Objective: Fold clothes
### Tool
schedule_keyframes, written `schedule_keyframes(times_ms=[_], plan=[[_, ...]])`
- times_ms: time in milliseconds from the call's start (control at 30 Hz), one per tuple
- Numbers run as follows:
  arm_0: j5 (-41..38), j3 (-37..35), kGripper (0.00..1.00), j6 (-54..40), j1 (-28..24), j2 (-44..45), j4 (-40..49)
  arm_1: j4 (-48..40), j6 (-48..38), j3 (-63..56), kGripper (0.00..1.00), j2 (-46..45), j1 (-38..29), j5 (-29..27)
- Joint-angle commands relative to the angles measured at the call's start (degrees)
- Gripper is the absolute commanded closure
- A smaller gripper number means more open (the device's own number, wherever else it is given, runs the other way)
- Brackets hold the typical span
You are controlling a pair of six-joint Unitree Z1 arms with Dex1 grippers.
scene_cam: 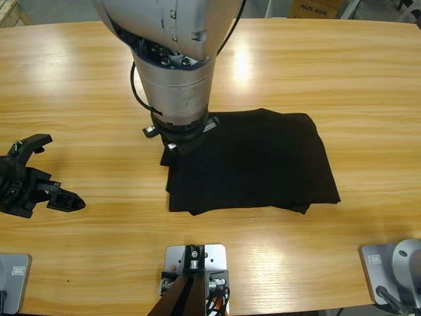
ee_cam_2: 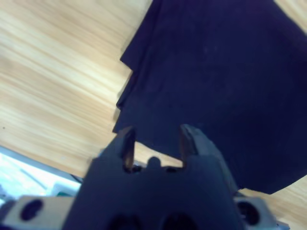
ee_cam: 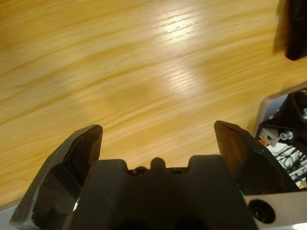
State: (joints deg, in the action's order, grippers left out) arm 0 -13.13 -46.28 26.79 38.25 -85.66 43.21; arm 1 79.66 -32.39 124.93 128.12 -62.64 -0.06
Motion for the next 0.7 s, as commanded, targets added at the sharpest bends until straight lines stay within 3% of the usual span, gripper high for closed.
schedule_keyframes(times_ms=[33,100,133,200,233,267,300,500,700], plan=[[-0.94,1.49,0.122,0.67,0.59,2.31,-4.26,-0.89,0.93,-2.32,0.002,-7.31,1.09,-7.32],[-1.11,-0.75,0.279,0.63,1.03,2.94,-6.35,-3.91,1.86,-8.52,0.048,-13.72,4.40,-7.81],[-1.08,-2.20,0.325,0.63,1.88,2.70,-7.06,-7.34,2.60,-13.67,0.249,-17.36,6.93,-5.65],[-1.27,-5.70,0.549,0.39,4.76,0.41,-8.29,-16.30,4.87,-26.61,0.893,-24.95,12.61,-0.11],[-1.27,-7.88,0.677,0.21,6.92,-1.30,-8.41,-20.54,5.39,-33.12,1.000,-28.50,15.33,1.61],[-1.29,-10.18,0.901,0.17,9.26,-3.18,-8.41,-24.14,5.69,-39.06,1.000,-31.74,17.69,2.15],[-1.29,-12.28,1.000,0.12,11.61,-4.85,-8.44,-26.89,5.80,-44.45,1.000,-34.45,19.67,2.19],[-4.21,-19.80,1.000,9.60,23.11,-16.64,-11.82,-42.88,8.72,-69.31,1.000,-39.17,28.39,8.80],[-2.25,-26.66,1.000,10.12,24.32,-26.47,-11.92,-53.94,11.86,-77.80,1.000,-37.21,37.92,11.29]])
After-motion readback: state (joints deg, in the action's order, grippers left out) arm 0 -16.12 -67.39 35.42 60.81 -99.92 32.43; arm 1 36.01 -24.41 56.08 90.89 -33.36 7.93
